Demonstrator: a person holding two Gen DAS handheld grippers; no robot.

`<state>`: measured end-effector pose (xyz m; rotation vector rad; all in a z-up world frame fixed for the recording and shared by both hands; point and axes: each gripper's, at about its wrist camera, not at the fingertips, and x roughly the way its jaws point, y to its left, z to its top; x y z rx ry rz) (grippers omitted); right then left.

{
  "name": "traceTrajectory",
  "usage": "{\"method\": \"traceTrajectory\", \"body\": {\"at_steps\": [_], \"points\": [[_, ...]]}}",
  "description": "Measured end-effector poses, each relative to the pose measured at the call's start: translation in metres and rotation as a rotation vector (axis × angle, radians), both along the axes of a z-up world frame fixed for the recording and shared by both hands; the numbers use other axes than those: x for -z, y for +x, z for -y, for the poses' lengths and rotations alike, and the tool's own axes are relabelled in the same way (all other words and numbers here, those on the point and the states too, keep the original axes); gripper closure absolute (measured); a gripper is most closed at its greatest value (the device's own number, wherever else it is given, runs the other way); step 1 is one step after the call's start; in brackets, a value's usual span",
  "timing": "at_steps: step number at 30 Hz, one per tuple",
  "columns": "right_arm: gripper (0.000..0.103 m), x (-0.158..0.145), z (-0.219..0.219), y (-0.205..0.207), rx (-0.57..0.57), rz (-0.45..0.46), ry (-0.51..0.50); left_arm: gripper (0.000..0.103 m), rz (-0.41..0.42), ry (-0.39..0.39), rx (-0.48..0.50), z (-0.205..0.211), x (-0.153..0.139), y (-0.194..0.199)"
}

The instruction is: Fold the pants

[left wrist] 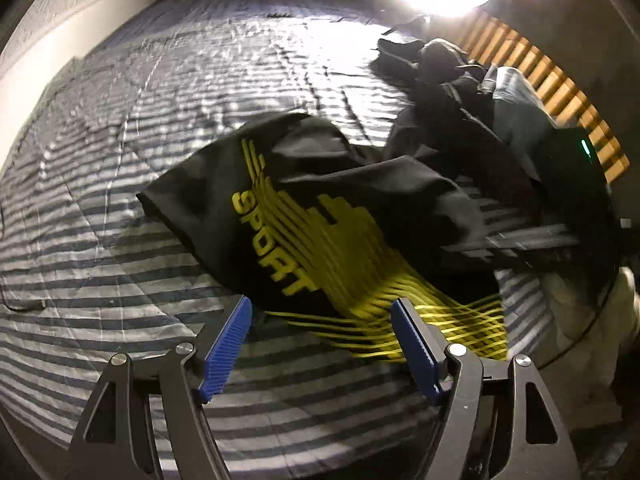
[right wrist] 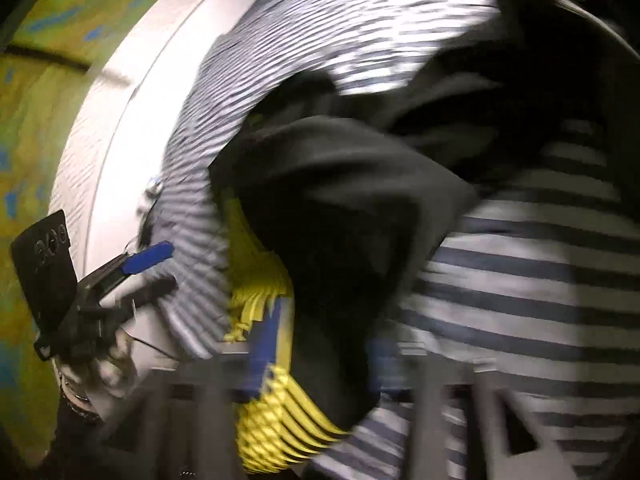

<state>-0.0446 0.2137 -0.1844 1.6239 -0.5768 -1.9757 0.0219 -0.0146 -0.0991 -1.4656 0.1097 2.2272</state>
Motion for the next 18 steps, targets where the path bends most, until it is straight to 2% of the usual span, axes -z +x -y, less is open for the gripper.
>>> {"method": "traceTrajectory", "body": {"at_steps": [3, 6, 8, 10, 12, 14, 16, 17, 18], "points": [[0.098, -0.030, 0.034, -0.023, -0.060, -0.074, -0.017, 0.027, -0.064, -0.007, -0.047, 0.014, -0.019, 0.009], [0.098, -0.076, 0.091, -0.059, -0.169, -0.217, -0.009, 0.027, -0.104, 0.006, -0.127, 0.040, -0.040, 0.007], [0.098, -0.085, 0.121, -0.085, -0.206, -0.232, -0.020, 0.027, -0.125, 0.013, -0.181, 0.061, -0.052, 0.004], [0.083, -0.081, 0.162, -0.116, -0.279, -0.188, -0.025, 0.027, -0.133, 0.004, -0.245, 0.084, -0.059, 0.002], [0.072, -0.079, 0.188, -0.134, -0.311, -0.120, 0.013, 0.026, -0.119, 0.008, -0.281, 0.099, -0.061, 0.003], [0.071, -0.081, 0.190, -0.137, -0.327, -0.099, 0.027, 0.026, -0.109, 0.005, -0.284, 0.104, -0.058, 0.003], [0.061, -0.090, 0.183, -0.133, -0.349, -0.112, 0.025, 0.026, -0.104, 0.000, -0.261, 0.098, -0.051, 0.002], [0.052, -0.095, 0.172, -0.130, -0.347, -0.120, 0.014, 0.026, -0.096, 0.005, -0.249, 0.092, -0.048, 0.001], [0.050, -0.099, 0.157, -0.127, -0.329, -0.126, 0.007, 0.026, -0.088, 0.011, -0.236, 0.086, -0.044, -0.001]]}}
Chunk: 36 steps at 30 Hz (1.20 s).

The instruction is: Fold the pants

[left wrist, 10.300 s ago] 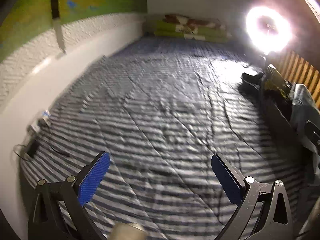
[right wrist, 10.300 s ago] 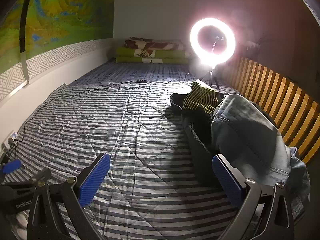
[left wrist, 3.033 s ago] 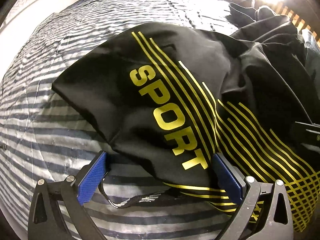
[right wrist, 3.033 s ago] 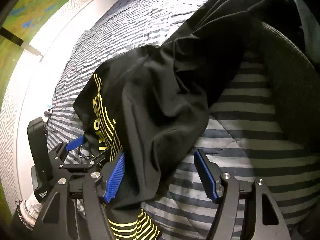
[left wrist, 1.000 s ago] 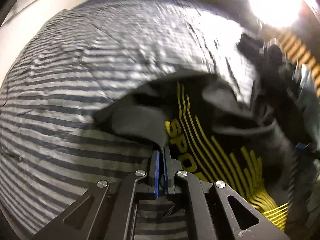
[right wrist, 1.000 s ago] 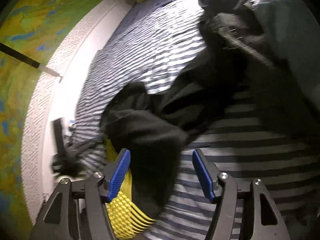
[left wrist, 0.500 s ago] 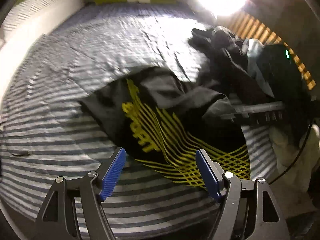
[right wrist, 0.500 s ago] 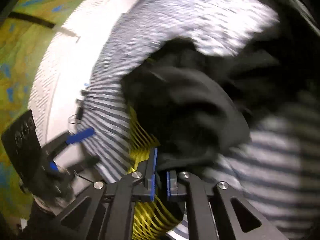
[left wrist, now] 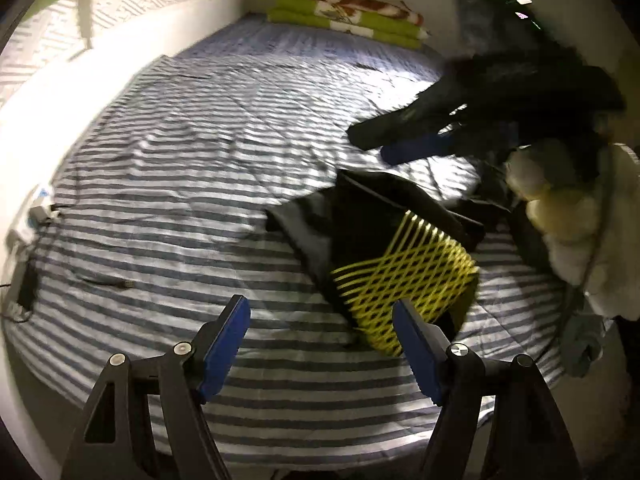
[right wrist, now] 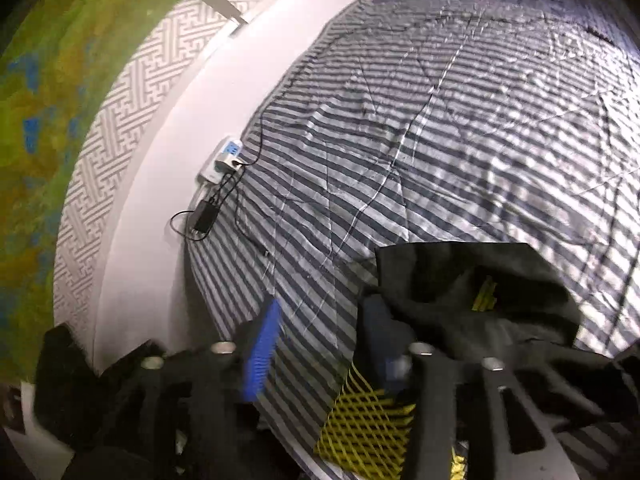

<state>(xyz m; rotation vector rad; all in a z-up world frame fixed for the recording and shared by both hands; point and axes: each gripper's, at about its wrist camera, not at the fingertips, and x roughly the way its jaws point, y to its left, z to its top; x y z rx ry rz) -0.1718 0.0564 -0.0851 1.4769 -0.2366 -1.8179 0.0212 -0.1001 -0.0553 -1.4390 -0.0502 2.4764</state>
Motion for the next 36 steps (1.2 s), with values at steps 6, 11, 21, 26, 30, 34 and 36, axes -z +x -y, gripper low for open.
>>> {"method": "traceTrajectory", "body": {"at_steps": [6, 11, 21, 26, 30, 34, 36], "points": [[0.047, 0.002, -0.088, 0.016, 0.161, -0.041, 0.008, 0.004, 0.000, -0.053, 0.237, -0.091, 0.025, -0.008], [0.045, 0.064, -0.156, 0.035, 0.349, 0.041, 0.129, 0.040, 0.016, -0.227, 0.264, -0.131, 0.068, -0.038], [0.045, 0.121, -0.145, 0.014, 0.336, 0.119, 0.149, 0.093, 0.000, -0.087, -0.119, 0.016, 0.037, -0.097], [0.075, 0.105, -0.112, -0.035, 0.373, -0.065, 0.308, 0.099, -0.013, -0.118, -0.224, 0.080, 0.032, -0.125], [0.088, 0.097, -0.107, -0.072, 0.451, -0.184, 0.482, 0.099, -0.013, -0.107, -0.269, 0.108, 0.038, -0.138], [0.075, 0.076, -0.111, -0.054, 0.420, -0.203, 0.414, 0.085, -0.020, -0.079, -0.174, 0.095, 0.046, -0.124], [0.064, 0.068, -0.104, -0.036, 0.371, -0.201, 0.331, 0.046, -0.026, -0.121, -0.054, 0.068, 0.057, -0.106]]}}
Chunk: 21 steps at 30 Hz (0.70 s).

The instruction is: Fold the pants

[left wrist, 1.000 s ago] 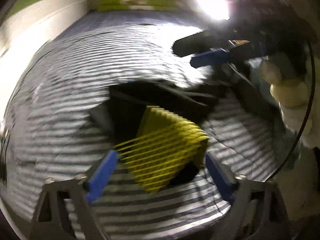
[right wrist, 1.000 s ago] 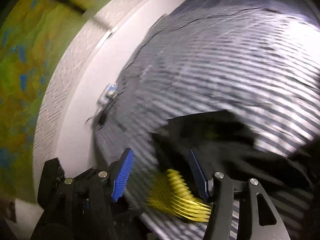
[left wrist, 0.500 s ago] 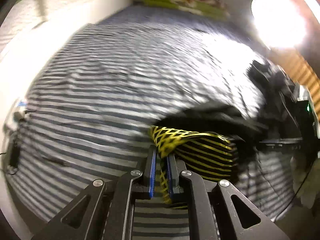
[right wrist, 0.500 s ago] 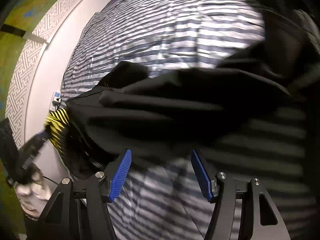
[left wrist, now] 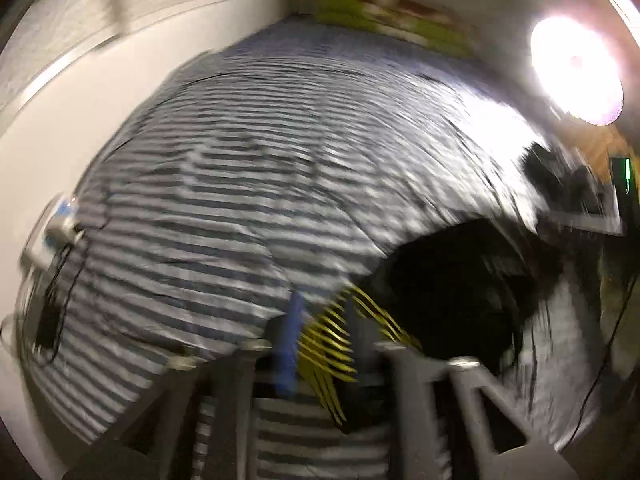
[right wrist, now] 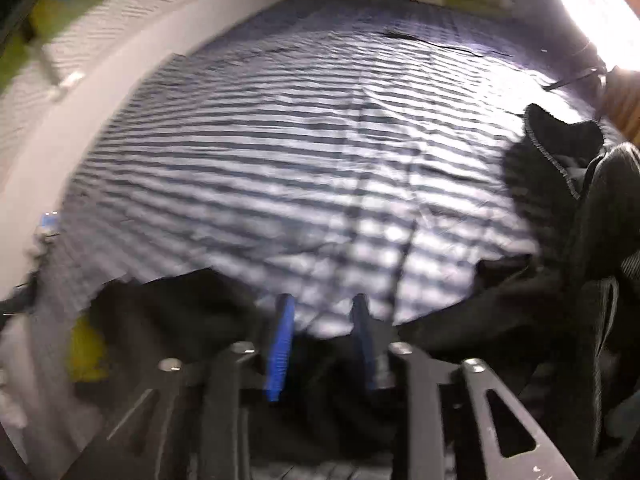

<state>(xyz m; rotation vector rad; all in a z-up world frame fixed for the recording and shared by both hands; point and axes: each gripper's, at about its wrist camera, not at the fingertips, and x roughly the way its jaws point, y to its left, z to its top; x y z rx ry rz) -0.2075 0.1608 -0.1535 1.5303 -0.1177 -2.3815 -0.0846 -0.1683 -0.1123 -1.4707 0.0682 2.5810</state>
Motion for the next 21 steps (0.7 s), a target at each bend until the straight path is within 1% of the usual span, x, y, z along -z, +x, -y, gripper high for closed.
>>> {"method": "traceTrajectory", "body": {"at_steps": [1, 2, 3, 4, 5, 7, 9, 10, 11, 12, 13, 14, 15, 18, 19, 20, 21], "points": [[0.061, -0.004, 0.006, 0.016, -0.056, 0.010, -0.048, 0.021, 0.004, -0.035, 0.036, -0.010, 0.007, 0.009], [0.060, -0.004, 0.009, 0.024, -0.086, 0.018, -0.070, 0.016, -0.001, -0.060, 0.068, -0.018, 0.013, 0.016], [0.059, -0.005, 0.017, 0.036, -0.137, 0.031, -0.102, 0.016, -0.002, -0.097, 0.119, -0.028, 0.022, 0.025], [0.056, -0.004, 0.027, 0.047, -0.186, 0.042, -0.118, 0.016, 0.008, -0.132, 0.144, -0.037, 0.030, 0.031], [0.055, -0.001, 0.036, 0.054, -0.219, 0.049, -0.108, 0.016, 0.015, -0.159, 0.154, -0.042, 0.037, 0.035], [0.054, 0.010, 0.058, 0.068, -0.271, 0.049, -0.040, 0.016, 0.043, -0.194, 0.162, -0.048, 0.055, 0.038], [0.054, 0.028, 0.074, 0.069, -0.299, 0.061, 0.019, 0.016, 0.053, -0.240, 0.142, -0.049, 0.068, 0.035], [0.054, 0.036, 0.078, 0.067, -0.299, 0.076, 0.032, 0.029, 0.051, -0.280, 0.119, -0.046, 0.074, 0.031], [0.054, 0.041, 0.081, 0.066, -0.298, 0.089, 0.029, 0.043, 0.053, -0.289, 0.105, -0.044, 0.077, 0.028], [0.063, 0.043, 0.082, 0.066, -0.295, 0.102, 0.020, 0.081, 0.068, -0.283, 0.088, -0.041, 0.079, 0.025], [0.082, 0.042, 0.081, 0.066, -0.292, 0.113, 0.000, 0.094, 0.094, -0.250, 0.058, -0.035, 0.081, 0.022], [0.090, 0.038, 0.079, 0.067, -0.300, 0.123, -0.018, 0.094, 0.101, -0.215, 0.033, -0.029, 0.078, 0.021], [0.095, 0.027, 0.076, 0.070, -0.310, 0.107, -0.024, 0.098, 0.093, -0.191, 0.017, -0.024, 0.072, 0.021], [0.097, -0.003, 0.068, 0.080, -0.315, 0.007, 0.038, 0.099, 0.045, -0.116, -0.026, -0.010, 0.041, 0.030], [0.098, -0.018, 0.061, 0.083, -0.301, -0.019, 0.043, 0.099, 0.030, -0.063, -0.046, -0.003, 0.024, 0.035], [0.099, -0.028, 0.057, 0.084, -0.291, -0.030, 0.038, 0.099, 0.018, -0.032, -0.061, 0.002, 0.012, 0.039], [0.099, -0.047, 0.048, 0.088, -0.276, -0.063, 0.028, 0.099, 0.000, 0.009, -0.071, 0.008, -0.007, 0.047]]}}
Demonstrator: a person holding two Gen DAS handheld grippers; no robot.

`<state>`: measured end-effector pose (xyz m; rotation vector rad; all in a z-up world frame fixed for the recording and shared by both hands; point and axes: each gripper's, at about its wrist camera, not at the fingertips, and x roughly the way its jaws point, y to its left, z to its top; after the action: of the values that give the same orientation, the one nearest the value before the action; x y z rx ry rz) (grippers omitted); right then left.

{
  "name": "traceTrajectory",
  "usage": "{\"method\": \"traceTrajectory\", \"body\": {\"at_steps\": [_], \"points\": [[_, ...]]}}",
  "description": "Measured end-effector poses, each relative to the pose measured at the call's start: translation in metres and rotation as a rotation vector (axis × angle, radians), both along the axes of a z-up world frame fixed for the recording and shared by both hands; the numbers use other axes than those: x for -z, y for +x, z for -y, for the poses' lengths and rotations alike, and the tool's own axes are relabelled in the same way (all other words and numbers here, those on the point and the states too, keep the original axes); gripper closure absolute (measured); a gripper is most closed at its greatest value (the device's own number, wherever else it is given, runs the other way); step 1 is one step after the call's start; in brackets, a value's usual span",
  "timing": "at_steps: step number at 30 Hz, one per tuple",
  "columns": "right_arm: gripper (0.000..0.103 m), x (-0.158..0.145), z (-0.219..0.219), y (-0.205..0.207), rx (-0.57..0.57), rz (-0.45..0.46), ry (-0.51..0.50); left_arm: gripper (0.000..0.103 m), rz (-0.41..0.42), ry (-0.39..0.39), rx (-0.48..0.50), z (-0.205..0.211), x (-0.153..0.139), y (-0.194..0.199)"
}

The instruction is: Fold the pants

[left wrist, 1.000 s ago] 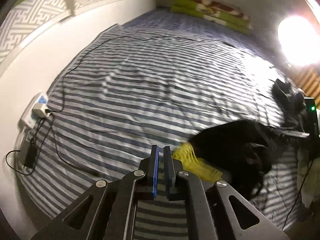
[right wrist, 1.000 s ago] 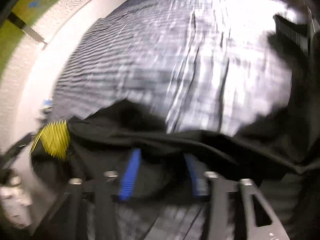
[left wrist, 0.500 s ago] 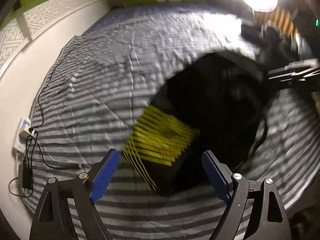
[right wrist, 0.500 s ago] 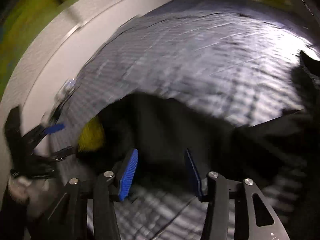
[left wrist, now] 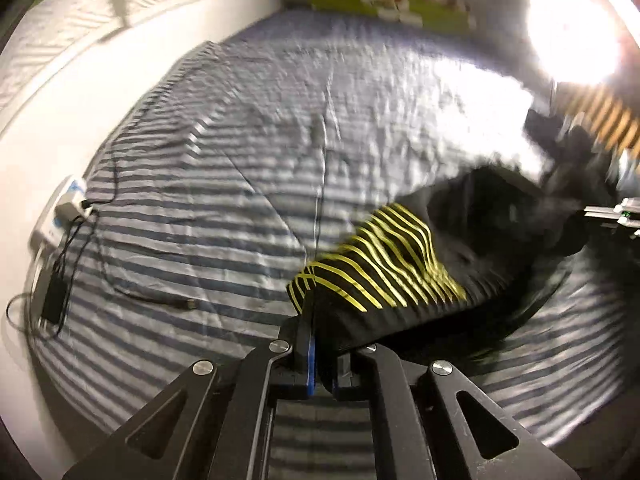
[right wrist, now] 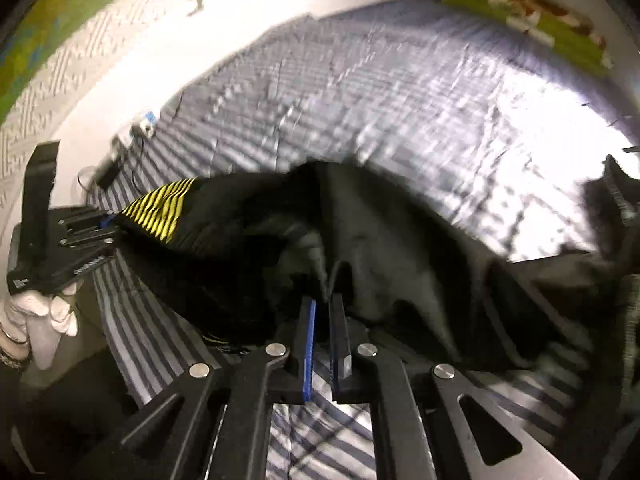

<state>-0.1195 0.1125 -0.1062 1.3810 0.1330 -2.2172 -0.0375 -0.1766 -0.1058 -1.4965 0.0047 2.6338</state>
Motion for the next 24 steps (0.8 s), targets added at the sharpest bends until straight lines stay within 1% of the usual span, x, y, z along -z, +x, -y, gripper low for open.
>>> {"method": "traceTrajectory", "body": {"at_steps": [1, 2, 3, 4, 5, 7, 9, 11, 12, 13, 14, 15, 17, 18, 19, 20, 22, 24], "points": [[0.099, -0.014, -0.005, 0.003, 0.008, -0.026, -0.005, 0.099, -0.018, 0.032, -0.002, 0.007, -0.018, 0.005], [0.099, -0.029, -0.010, 0.005, 0.014, -0.057, -0.010, 0.099, -0.033, 0.053, -0.002, 0.012, -0.030, 0.008], [0.099, -0.047, -0.015, 0.010, 0.012, -0.092, -0.022, 0.099, -0.066, 0.081, 0.009, 0.015, -0.052, 0.019], [0.100, -0.068, -0.019, 0.016, -0.003, -0.130, -0.040, 0.098, -0.088, 0.079, 0.020, 0.015, -0.066, 0.026], [0.100, -0.081, -0.019, 0.020, -0.011, -0.158, -0.040, 0.098, -0.101, 0.072, 0.029, 0.014, -0.079, 0.031], [0.100, -0.098, -0.015, 0.025, -0.027, -0.202, -0.027, 0.098, -0.096, 0.093, 0.042, 0.014, -0.094, 0.041], [0.100, -0.103, -0.004, 0.022, -0.039, -0.228, -0.006, 0.098, -0.078, 0.101, 0.046, 0.014, -0.095, 0.045], [0.100, -0.094, 0.012, 0.008, -0.045, -0.223, 0.003, 0.099, -0.061, 0.053, 0.027, 0.016, -0.083, 0.041], [0.100, -0.088, 0.019, 0.002, -0.047, -0.220, 0.009, 0.099, -0.031, 0.059, 0.009, 0.019, -0.072, 0.036], [0.100, -0.071, 0.032, -0.014, -0.038, -0.211, 0.048, 0.099, 0.003, 0.074, -0.009, 0.026, -0.057, 0.028], [0.099, -0.061, 0.040, -0.021, -0.035, -0.202, 0.076, 0.099, 0.032, 0.078, -0.027, 0.030, -0.044, 0.020], [0.098, -0.043, 0.052, -0.034, -0.039, -0.169, 0.113, 0.099, 0.060, 0.076, -0.045, 0.034, -0.030, 0.012], [0.094, -0.005, 0.060, -0.058, -0.001, -0.063, 0.173, 0.099, 0.125, 0.066, -0.072, 0.043, 0.001, -0.002], [0.092, 0.003, 0.057, -0.060, 0.013, -0.037, 0.177, 0.099, 0.147, 0.075, -0.084, 0.047, 0.015, -0.006], [0.087, 0.012, 0.052, -0.058, 0.034, -0.003, 0.163, 0.099, 0.156, 0.077, -0.083, 0.046, 0.024, -0.007], [0.083, 0.015, 0.050, -0.053, 0.038, 0.009, 0.149, 0.099, 0.165, 0.078, -0.082, 0.047, 0.034, -0.007], [0.060, 0.020, 0.041, -0.028, 0.036, 0.033, 0.110, 0.099, 0.178, 0.091, -0.080, 0.050, 0.048, -0.009], [0.053, 0.030, 0.039, -0.003, 0.006, 0.056, 0.095, 0.099, 0.184, 0.094, -0.074, 0.052, 0.055, -0.008]]}}
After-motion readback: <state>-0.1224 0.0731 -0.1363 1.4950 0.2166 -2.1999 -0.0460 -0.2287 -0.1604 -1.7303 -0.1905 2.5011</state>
